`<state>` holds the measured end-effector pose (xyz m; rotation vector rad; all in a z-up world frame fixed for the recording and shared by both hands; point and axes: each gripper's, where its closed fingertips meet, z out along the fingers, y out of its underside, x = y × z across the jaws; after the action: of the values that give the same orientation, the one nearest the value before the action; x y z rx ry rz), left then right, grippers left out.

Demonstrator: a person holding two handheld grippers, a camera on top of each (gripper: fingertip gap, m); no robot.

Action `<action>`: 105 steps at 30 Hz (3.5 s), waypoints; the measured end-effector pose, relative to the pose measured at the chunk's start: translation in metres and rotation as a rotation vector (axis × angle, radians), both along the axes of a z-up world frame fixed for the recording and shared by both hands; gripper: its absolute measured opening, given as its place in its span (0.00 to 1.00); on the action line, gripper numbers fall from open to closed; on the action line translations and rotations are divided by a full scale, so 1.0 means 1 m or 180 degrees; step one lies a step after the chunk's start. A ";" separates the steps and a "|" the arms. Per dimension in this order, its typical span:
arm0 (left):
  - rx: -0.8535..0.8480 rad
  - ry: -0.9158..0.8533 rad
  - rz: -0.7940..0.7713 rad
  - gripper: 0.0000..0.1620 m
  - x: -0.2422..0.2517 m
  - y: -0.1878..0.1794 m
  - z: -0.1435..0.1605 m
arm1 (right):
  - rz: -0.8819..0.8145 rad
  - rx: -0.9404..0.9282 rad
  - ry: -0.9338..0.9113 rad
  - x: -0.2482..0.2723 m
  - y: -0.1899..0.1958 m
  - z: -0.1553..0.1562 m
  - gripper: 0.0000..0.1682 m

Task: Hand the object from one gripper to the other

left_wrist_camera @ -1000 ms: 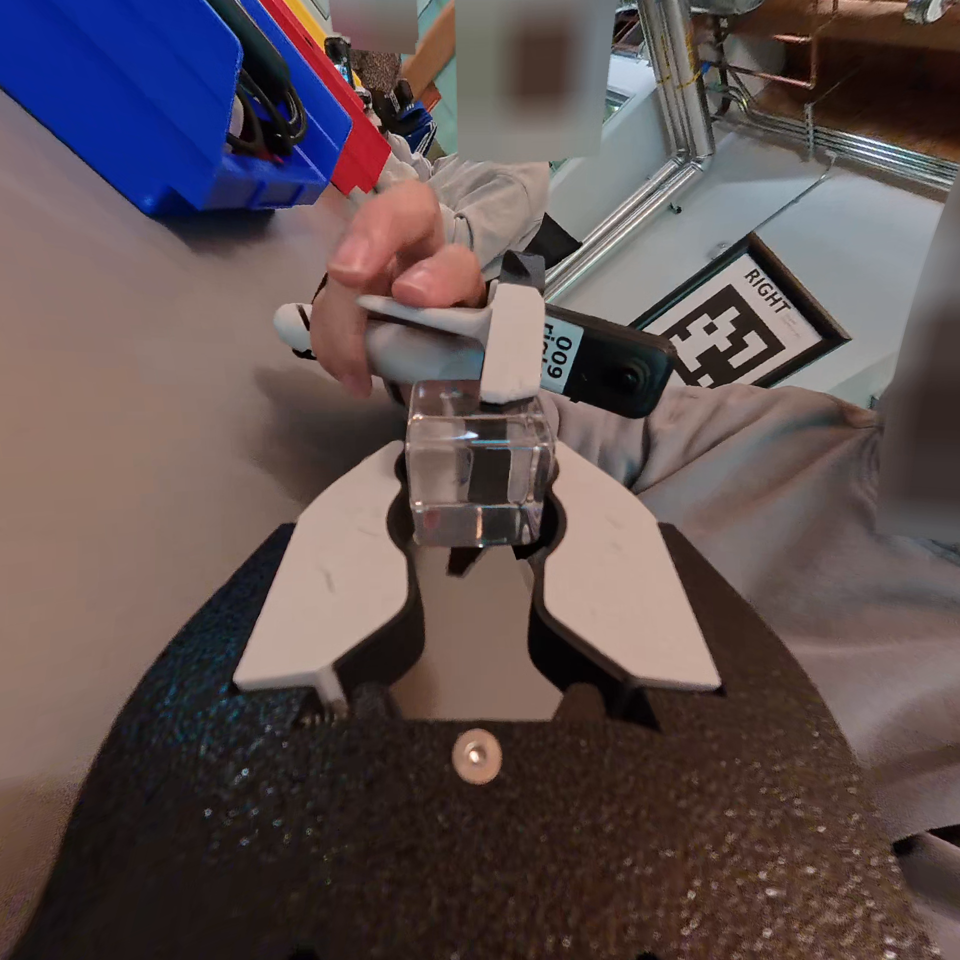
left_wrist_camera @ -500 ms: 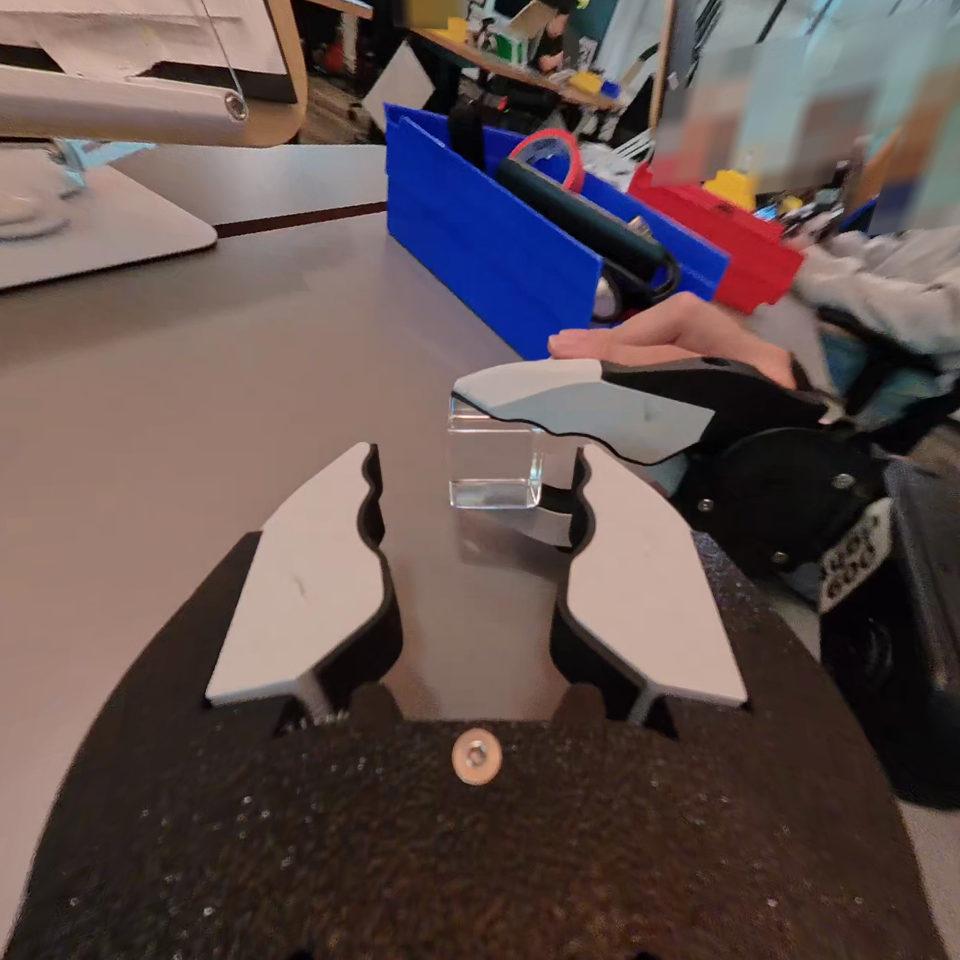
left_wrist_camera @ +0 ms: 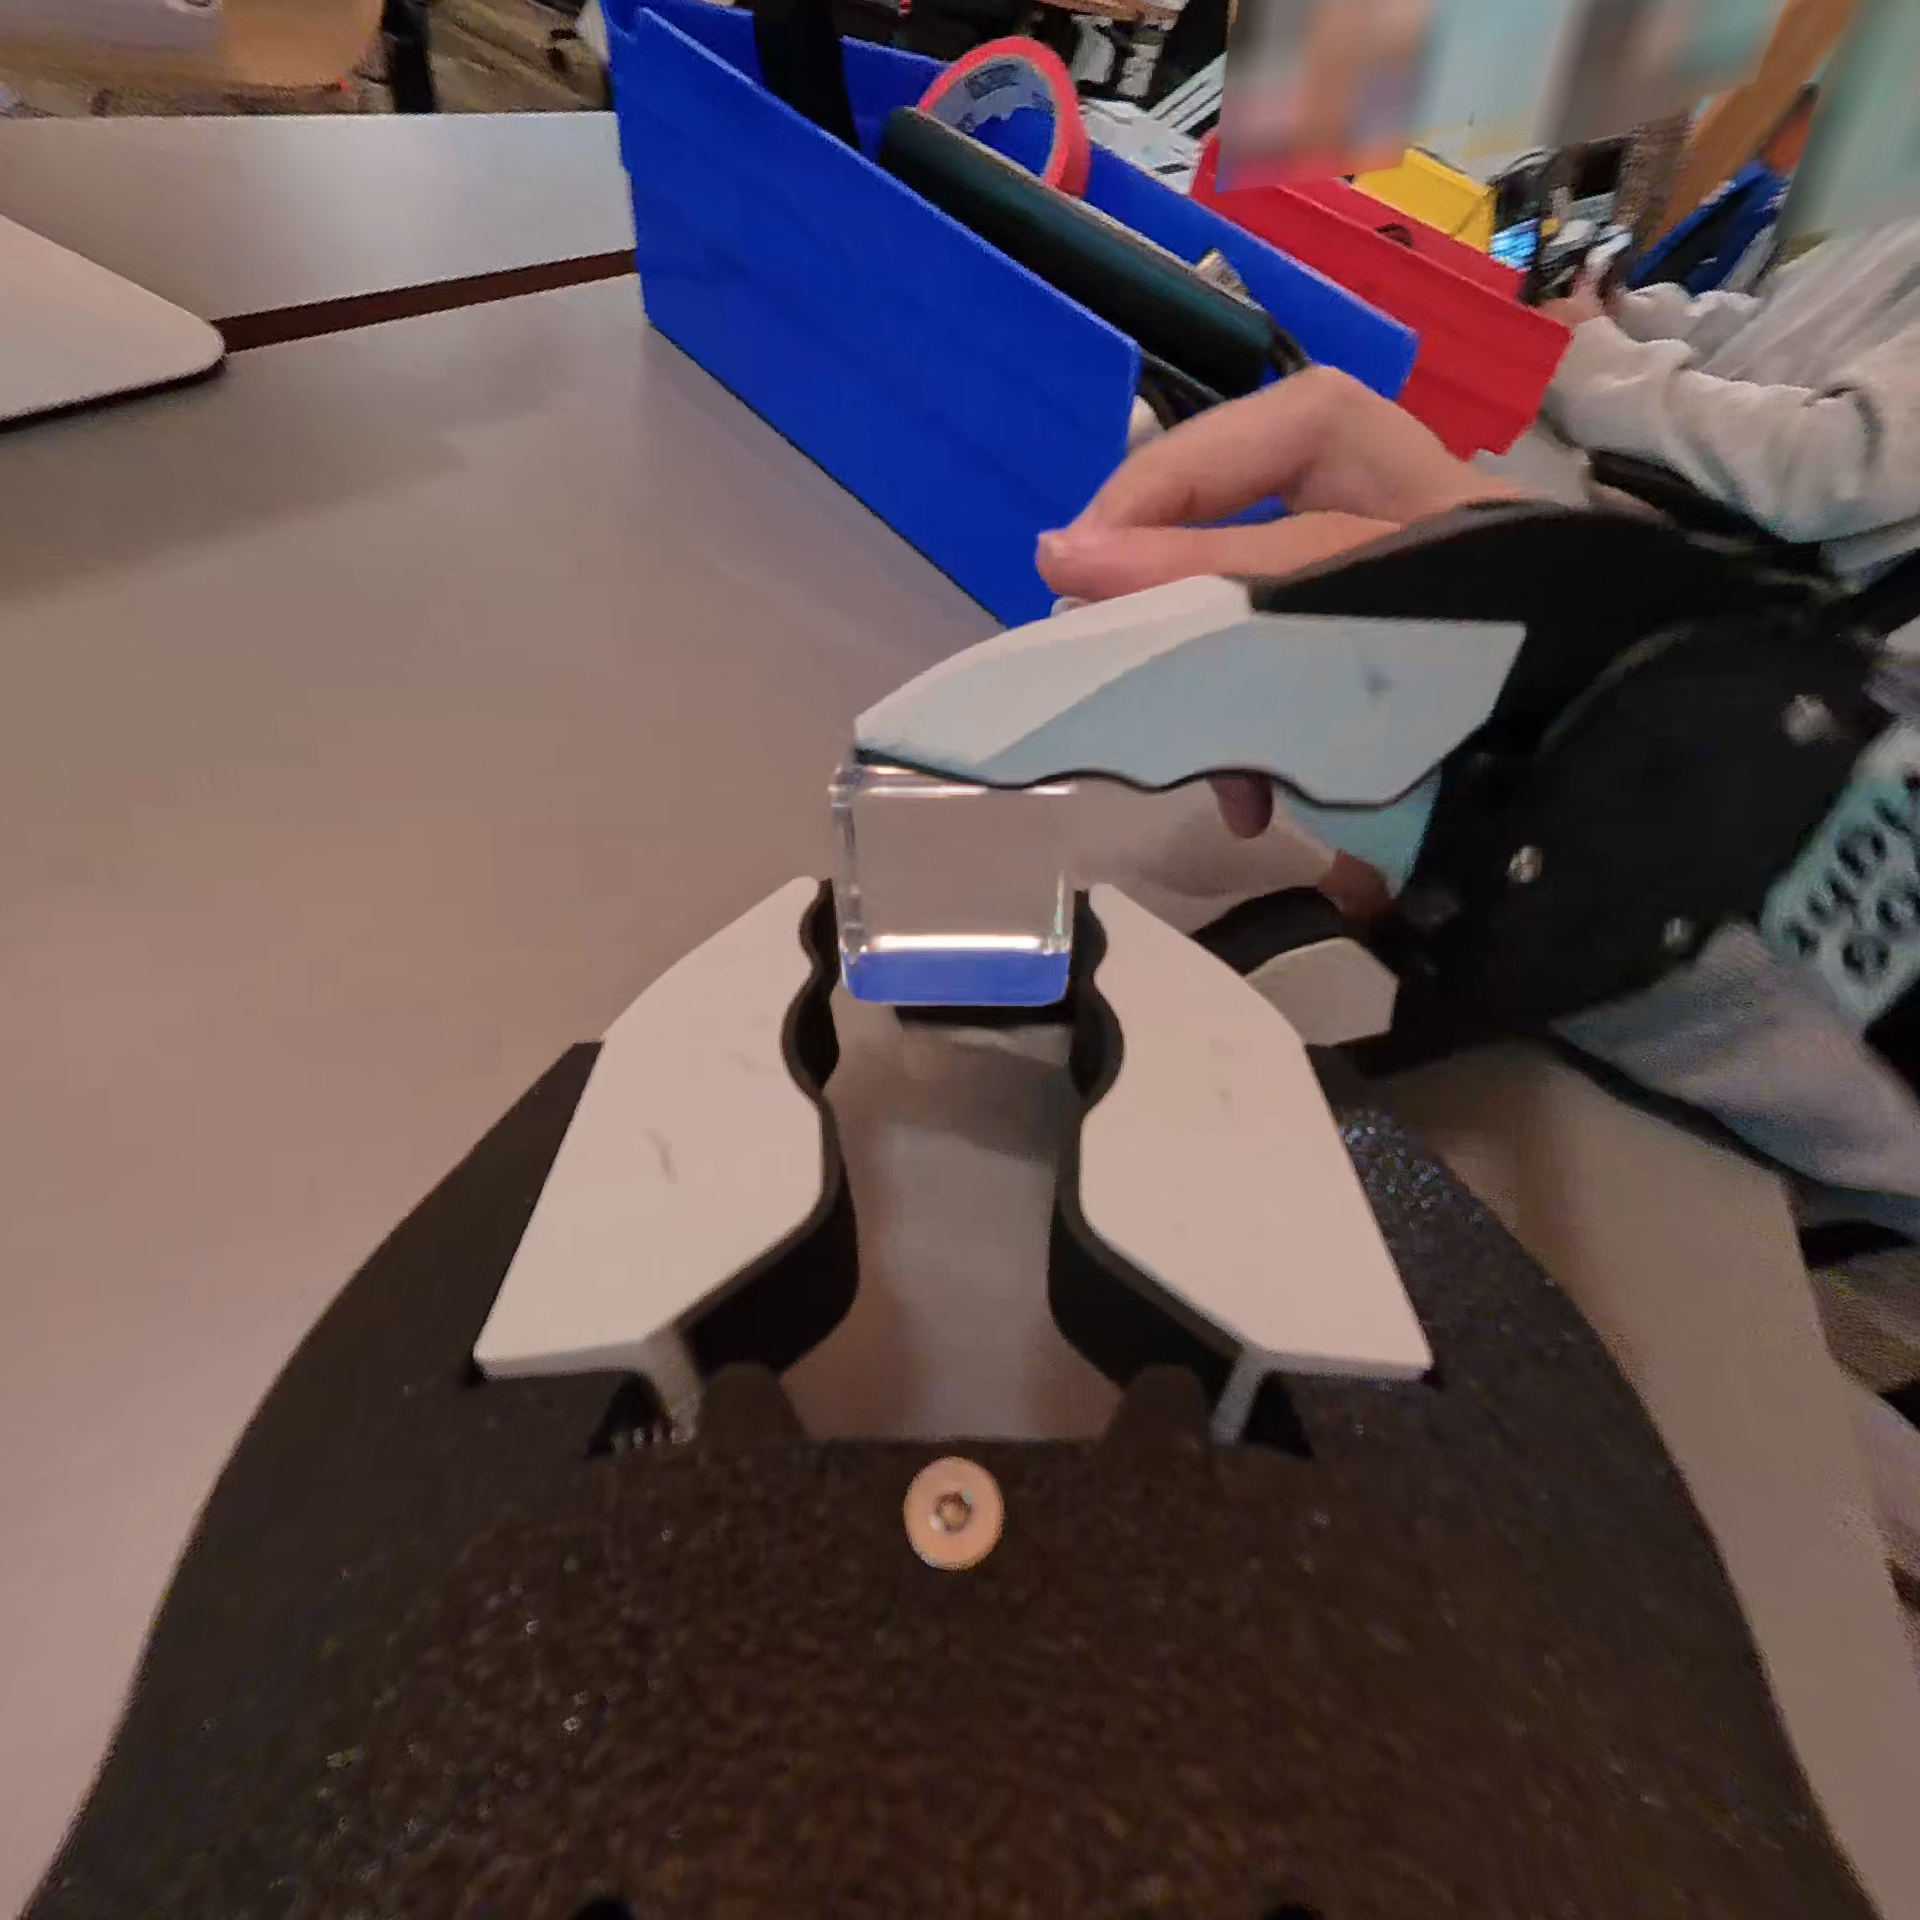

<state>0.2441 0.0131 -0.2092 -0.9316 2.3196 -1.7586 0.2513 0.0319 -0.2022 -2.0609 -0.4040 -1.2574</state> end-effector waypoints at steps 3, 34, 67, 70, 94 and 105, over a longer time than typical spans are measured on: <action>-0.0190 -0.0004 -0.0203 0.26 0.001 0.010 0.009 | 0.0328 0.0657 0.1135 -0.012 -0.008 0.009 0.50; -0.1101 -0.0920 -0.0197 0.27 0.000 0.031 0.062 | 0.0175 0.2198 0.2512 -0.002 -0.004 0.035 0.25; 0.0122 -0.0249 0.0287 0.30 0.014 0.016 0.005 | -0.0137 0.0314 -0.0196 -0.009 0.011 0.015 0.34; -0.0264 -0.0285 -0.0060 0.30 0.009 0.022 0.020 | 0.0230 0.0971 0.1494 -0.020 0.007 0.007 0.54; 0.1744 -0.4156 -0.0932 0.30 -0.041 -0.016 0.029 | 0.1490 0.1923 0.5243 -0.092 0.025 0.024 0.33; 0.1479 -0.3109 -0.0175 0.36 -0.005 0.015 0.032 | -0.0191 0.1392 0.1621 0.009 -0.030 0.027 0.32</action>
<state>0.2388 0.0283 -0.1770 0.0881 1.8991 -1.1608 0.2599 0.0019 -0.1748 -1.9209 0.1570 -0.7242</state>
